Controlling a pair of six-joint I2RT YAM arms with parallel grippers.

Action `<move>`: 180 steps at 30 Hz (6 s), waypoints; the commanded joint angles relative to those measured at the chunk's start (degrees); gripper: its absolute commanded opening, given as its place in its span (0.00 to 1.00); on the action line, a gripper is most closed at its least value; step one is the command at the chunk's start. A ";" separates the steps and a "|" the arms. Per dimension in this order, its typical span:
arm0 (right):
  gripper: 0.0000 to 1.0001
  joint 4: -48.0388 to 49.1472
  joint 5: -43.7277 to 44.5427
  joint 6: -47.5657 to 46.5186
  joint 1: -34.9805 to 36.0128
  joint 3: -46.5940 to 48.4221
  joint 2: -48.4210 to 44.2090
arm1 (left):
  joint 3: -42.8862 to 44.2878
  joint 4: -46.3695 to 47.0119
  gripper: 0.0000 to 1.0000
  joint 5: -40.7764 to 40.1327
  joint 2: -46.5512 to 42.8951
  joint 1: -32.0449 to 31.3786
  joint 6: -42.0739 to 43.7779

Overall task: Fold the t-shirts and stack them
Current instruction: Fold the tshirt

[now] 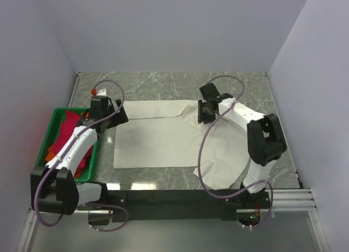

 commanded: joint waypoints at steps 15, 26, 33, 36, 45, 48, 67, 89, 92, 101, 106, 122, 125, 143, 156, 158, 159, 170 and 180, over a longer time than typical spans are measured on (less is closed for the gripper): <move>0.42 18.79 -14.14 15.72 -15.02 -23.58 -15.19 | 10.74 10.61 0.93 9.75 12.87 -18.74 -10.65; 0.41 24.33 -18.54 19.95 -17.05 -28.77 -13.87 | 30.95 11.94 0.80 11.86 38.71 -26.65 -10.13; 0.41 21.26 -16.96 19.07 -17.13 -29.56 -15.27 | 38.25 11.41 0.75 11.07 46.80 -29.29 -8.98; 0.41 21.43 -17.13 18.98 -17.05 -30.35 -15.19 | 40.45 11.24 0.70 10.37 49.35 -29.64 -8.45; 0.40 23.37 -18.71 19.51 -17.13 -31.14 -13.25 | 45.11 10.19 0.65 8.87 54.19 -30.52 -6.78; 0.40 23.10 -18.54 19.07 -17.13 -30.71 -12.73 | 45.46 10.18 0.65 8.52 55.24 -31.14 -6.69; 0.30 22.31 -19.77 18.89 -17.05 -27.72 -12.46 | 46.08 8.25 0.70 3.86 56.04 -32.46 -5.11; 0.28 25.39 -19.59 21.27 -17.13 -29.74 -10.09 | 46.08 8.60 0.68 3.86 56.04 -32.54 -5.20; 0.18 24.78 -19.15 20.91 -17.05 -29.56 -10.79 | 45.82 8.60 0.63 4.30 55.78 -32.55 -5.73; 0.00 23.11 -18.10 19.95 -17.05 -28.42 -12.81 | 42.30 9.49 0.59 5.88 53.32 -32.81 -7.75; 0.00 22.58 -18.10 19.68 -16.96 -28.15 -13.52 | 42.74 9.04 0.53 5.62 53.84 -32.81 -7.92; 0.00 11.87 -12.48 15.73 -17.31 -25.34 -24.23 | 43.36 7.46 0.01 12.98 49.10 -32.81 -12.84; 0.00 10.02 -11.34 15.38 -18.01 -25.52 -27.22 | 41.78 7.20 0.01 15.80 47.08 -32.90 -16.79; 0.00 5.26 -5.97 14.93 -21.88 -30.52 -36.81 | 34.74 9.57 0.03 25.57 44.87 -35.27 -26.55; 0.10 7.54 -6.41 15.55 -22.76 -33.25 -35.41 | 34.74 10.18 0.15 23.99 46.90 -36.85 -27.35; 0.20 7.46 -6.50 15.47 -22.76 -33.69 -34.35 | 34.57 9.66 0.32 23.55 46.64 -36.85 -27.26; 0.31 7.63 -6.50 15.46 -22.76 -33.60 -34.17 | 34.48 9.48 0.37 22.85 46.29 -36.85 -27.17; 0.47 14.66 -3.32 15.82 -27.41 -19.90 -25.40 | 34.48 1.23 0.78 9.14 34.78 -24.23 -17.00; 0.45 18.62 -14.67 9.14 -37.17 -6.89 -6.60 | 36.94 -2.74 0.61 4.65 39.86 -8.47 -7.23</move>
